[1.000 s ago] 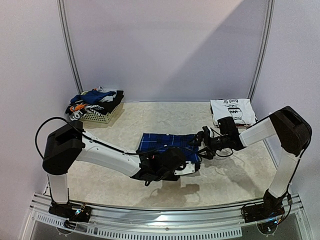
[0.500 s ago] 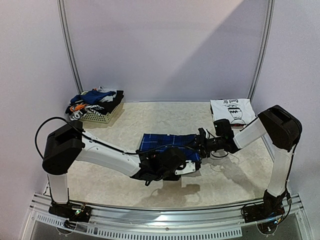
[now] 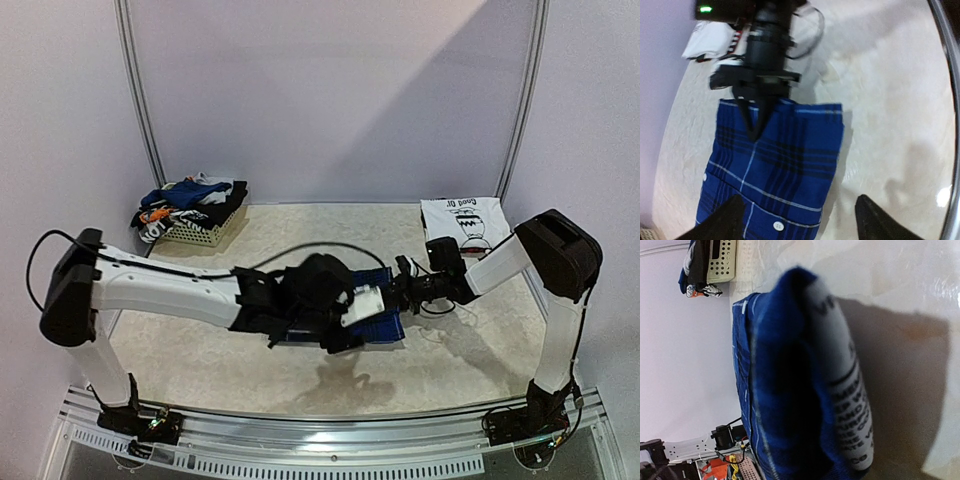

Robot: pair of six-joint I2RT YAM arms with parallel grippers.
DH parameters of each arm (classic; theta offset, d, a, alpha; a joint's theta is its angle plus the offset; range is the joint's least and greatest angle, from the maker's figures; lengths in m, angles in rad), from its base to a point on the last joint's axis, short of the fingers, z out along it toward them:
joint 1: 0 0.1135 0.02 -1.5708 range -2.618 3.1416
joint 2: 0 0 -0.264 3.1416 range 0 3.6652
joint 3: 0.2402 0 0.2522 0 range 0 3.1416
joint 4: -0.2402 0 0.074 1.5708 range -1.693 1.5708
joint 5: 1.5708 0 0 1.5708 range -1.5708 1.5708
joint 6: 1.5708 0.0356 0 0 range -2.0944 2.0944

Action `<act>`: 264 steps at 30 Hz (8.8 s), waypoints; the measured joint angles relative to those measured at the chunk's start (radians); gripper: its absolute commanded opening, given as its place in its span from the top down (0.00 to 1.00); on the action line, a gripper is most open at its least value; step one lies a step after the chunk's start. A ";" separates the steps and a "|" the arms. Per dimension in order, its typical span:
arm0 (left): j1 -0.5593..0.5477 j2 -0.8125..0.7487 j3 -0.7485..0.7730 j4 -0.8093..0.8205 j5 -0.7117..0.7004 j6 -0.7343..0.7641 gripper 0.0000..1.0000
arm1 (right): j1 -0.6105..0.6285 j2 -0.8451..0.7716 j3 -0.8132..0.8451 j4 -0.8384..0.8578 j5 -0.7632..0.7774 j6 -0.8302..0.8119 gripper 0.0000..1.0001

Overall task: Fold and stack the mixed laundry pile
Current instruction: Pass from the left arm to the right, then place the square-folded shirt at the corner of the board, then pick up the crumpled T-shirt from the bin.

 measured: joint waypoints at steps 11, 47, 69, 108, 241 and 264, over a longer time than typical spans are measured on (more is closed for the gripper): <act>0.252 0.036 0.000 -0.005 0.156 -0.333 0.76 | 0.000 0.000 0.029 -0.128 0.031 -0.119 1.00; 0.249 -0.432 -0.483 0.035 -0.080 -0.549 0.00 | -0.023 -0.001 0.618 -1.023 0.510 -0.633 1.00; 0.249 -0.544 -0.608 0.081 -0.051 -0.568 0.00 | -0.184 0.172 1.307 -1.469 0.844 -0.974 1.00; 0.245 -0.524 -0.615 0.114 -0.022 -0.567 0.01 | -0.438 0.277 1.545 -1.553 0.843 -1.243 1.00; 0.975 0.370 0.758 -0.589 -0.378 -0.371 0.72 | 0.001 -0.682 0.117 -0.812 0.674 -0.596 0.01; 0.981 0.318 0.761 -0.521 -0.433 -0.352 1.00 | 0.003 -0.660 0.120 -0.813 0.674 -0.597 0.01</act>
